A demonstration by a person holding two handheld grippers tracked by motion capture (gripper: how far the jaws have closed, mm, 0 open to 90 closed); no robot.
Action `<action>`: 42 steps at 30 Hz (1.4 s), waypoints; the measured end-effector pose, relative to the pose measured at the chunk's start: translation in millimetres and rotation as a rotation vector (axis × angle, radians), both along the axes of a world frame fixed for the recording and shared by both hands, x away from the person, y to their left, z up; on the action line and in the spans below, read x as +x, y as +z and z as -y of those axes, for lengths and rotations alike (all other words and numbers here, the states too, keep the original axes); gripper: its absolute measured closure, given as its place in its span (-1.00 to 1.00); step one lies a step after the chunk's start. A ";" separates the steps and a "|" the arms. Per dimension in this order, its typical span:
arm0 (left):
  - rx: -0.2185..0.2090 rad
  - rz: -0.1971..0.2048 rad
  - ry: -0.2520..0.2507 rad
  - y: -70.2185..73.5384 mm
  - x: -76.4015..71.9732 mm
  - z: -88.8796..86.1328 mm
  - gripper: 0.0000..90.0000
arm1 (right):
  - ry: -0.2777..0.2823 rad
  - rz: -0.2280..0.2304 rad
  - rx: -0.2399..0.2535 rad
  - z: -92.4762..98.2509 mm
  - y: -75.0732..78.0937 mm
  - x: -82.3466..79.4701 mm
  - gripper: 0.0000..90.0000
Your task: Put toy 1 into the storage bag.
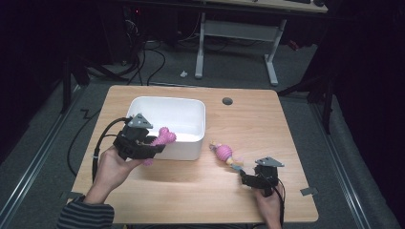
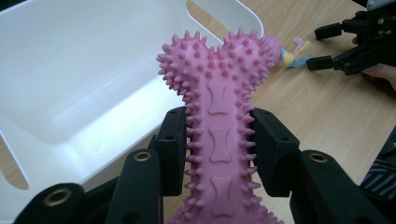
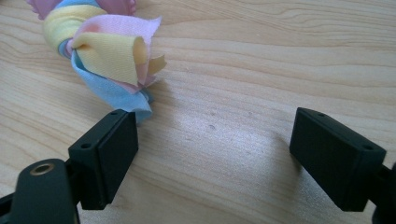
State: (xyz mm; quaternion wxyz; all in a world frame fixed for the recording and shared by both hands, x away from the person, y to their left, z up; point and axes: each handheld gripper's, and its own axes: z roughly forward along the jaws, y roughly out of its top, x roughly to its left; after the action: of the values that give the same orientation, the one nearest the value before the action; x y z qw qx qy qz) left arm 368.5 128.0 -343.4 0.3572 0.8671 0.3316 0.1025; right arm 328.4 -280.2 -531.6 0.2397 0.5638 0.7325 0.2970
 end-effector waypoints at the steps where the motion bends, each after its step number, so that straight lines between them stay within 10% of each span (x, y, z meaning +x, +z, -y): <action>1: 0.001 0.002 -0.005 1.8 2.2 -0.8 0.31 | 0.000 0.000 0.000 0.0 0.0 0.0 -0.66; 42: 0.092 -0.002 0.107 -16.1 87.2 12.0 0.30 | 0.000 0.000 0.000 0.0 0.0 0.0 -0.66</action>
State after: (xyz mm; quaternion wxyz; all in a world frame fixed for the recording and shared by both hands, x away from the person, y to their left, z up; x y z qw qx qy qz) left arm 455.7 115.9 -359.5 0.3105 0.8639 0.3726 0.1355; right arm 328.4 -280.2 -531.6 0.2395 0.5637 0.7325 0.2971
